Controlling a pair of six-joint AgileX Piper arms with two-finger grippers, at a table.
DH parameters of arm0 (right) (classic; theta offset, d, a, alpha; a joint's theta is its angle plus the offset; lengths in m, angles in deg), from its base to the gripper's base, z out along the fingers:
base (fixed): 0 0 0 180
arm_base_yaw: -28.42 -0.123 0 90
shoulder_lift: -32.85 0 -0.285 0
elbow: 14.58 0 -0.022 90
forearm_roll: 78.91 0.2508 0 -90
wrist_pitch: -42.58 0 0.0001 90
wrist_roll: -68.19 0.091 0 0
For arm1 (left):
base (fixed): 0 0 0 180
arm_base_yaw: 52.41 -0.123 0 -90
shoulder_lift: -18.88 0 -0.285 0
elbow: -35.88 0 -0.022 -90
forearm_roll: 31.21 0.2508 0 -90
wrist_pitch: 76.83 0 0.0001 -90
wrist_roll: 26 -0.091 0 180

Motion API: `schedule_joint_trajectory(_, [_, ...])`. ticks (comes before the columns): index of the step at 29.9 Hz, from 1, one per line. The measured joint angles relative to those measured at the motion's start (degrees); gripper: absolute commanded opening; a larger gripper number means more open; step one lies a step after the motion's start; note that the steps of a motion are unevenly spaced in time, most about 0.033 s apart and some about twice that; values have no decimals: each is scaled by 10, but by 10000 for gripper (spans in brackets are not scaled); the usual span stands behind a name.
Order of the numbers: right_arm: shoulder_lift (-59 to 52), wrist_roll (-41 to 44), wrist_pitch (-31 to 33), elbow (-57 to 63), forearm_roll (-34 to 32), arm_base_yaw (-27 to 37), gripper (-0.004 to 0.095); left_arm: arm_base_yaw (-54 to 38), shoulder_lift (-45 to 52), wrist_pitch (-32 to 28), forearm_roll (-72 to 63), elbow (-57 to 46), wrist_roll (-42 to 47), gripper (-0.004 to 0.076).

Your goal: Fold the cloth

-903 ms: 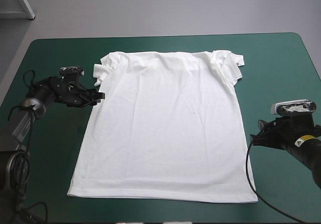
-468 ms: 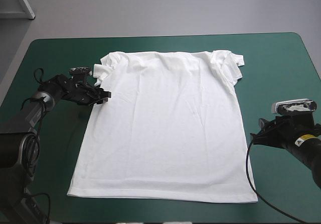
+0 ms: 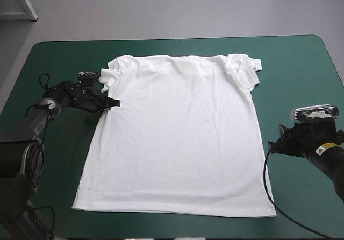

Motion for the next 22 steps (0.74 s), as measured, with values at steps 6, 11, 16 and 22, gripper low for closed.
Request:
schedule_joint_trajectory(6, [79, -53, -4, -10, 27, 0, 406, 0, 0, 0, 3, 0, -1, 19])
schedule_joint_trajectory(11, [171, -91, -13, -59, 62, 0, 412, 0, 0, 0, 3, 0, -3, 19])
schedule_joint_trajectory(16, [286, -109, -26, -125, 67, 0, 549, 0, 0, 0, 3, 0, -3, 19])
schedule_joint_trajectory(22, [420, -115, -43, -182, 71, -3, 552, 0, 0, 1, 3, 0, -9, 19])
